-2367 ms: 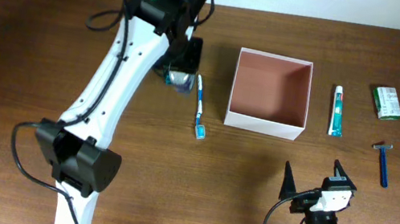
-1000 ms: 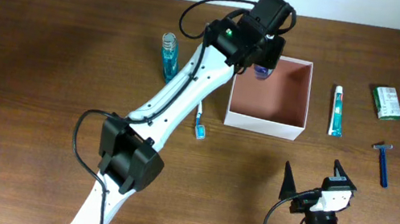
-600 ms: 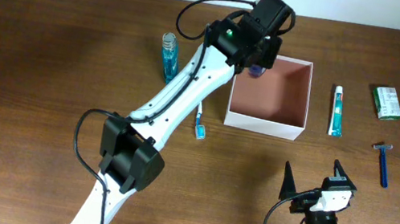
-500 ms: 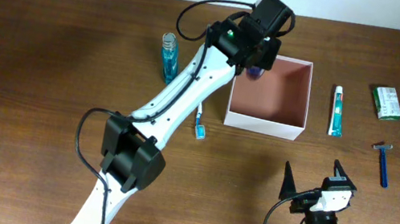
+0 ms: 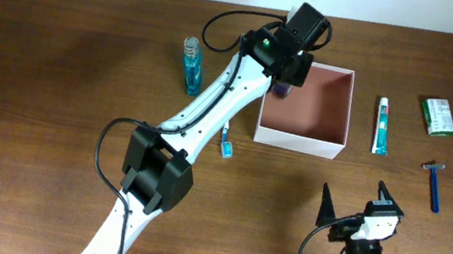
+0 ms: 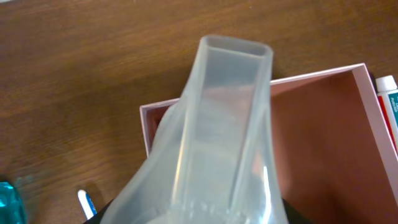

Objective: Pack container
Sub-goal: 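Carry the soap bottle into the pink box and lower it, then open the left gripper and withdraw toward the mouthwash bottle, then grasp the teal Listerine bottle with the left gripper and lift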

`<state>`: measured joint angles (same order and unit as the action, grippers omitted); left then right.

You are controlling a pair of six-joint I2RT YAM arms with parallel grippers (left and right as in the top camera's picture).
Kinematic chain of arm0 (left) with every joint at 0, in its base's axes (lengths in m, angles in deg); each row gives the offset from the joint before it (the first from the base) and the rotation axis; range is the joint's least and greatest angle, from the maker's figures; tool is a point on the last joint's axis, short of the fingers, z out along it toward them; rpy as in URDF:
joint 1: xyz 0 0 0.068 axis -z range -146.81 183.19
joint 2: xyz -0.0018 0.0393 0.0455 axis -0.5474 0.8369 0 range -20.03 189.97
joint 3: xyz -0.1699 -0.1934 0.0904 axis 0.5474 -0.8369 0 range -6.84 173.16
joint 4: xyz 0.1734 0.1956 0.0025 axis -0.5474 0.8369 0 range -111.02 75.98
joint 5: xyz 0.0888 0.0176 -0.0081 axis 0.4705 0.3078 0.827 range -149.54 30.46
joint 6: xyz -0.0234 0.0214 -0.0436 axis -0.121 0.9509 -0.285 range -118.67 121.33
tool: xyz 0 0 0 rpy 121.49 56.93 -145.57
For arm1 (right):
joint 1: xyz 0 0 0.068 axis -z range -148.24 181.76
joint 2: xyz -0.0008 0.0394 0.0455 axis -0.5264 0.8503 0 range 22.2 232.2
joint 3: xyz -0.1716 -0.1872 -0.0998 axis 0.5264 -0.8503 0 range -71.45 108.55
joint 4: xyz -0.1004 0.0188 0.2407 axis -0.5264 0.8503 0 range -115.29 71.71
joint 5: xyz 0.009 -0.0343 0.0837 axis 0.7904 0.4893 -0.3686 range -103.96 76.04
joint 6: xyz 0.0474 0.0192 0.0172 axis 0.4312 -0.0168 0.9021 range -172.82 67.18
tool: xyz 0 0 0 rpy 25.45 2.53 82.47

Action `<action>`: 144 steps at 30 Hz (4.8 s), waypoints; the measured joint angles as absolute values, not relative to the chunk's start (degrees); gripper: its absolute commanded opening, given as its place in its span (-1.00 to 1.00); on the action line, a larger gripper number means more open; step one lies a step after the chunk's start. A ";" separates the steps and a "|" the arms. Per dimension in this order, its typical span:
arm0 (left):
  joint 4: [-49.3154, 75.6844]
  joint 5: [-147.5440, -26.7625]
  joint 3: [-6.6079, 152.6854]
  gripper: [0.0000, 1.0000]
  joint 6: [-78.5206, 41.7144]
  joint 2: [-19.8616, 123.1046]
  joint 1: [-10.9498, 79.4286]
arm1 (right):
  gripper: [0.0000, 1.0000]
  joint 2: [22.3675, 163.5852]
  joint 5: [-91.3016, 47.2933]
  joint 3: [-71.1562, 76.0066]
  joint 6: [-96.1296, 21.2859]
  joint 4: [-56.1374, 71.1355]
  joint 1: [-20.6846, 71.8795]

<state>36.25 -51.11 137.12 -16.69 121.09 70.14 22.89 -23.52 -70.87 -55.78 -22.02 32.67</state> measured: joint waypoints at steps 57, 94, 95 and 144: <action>50.88 -49.36 157.63 0.42 -15.09 121.75 69.86 | 0.97 22.89 -23.52 -70.87 -55.83 -22.02 32.67; 57.63 -51.68 137.74 0.33 -16.69 116.37 52.02 | 0.98 22.89 -23.52 -70.87 -55.80 -22.02 32.67; 57.28 -51.70 136.88 0.33 -16.69 116.37 52.02 | 0.98 22.89 -23.52 -70.87 -55.78 -22.02 32.67; 49.41 -52.12 127.48 -0.58 -17.06 116.37 51.54 | 0.97 22.89 -23.52 -70.87 -55.78 -22.02 32.67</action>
<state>49.41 -52.12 127.48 -17.06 116.37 51.54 22.89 -23.52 -70.87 -55.78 -22.02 32.67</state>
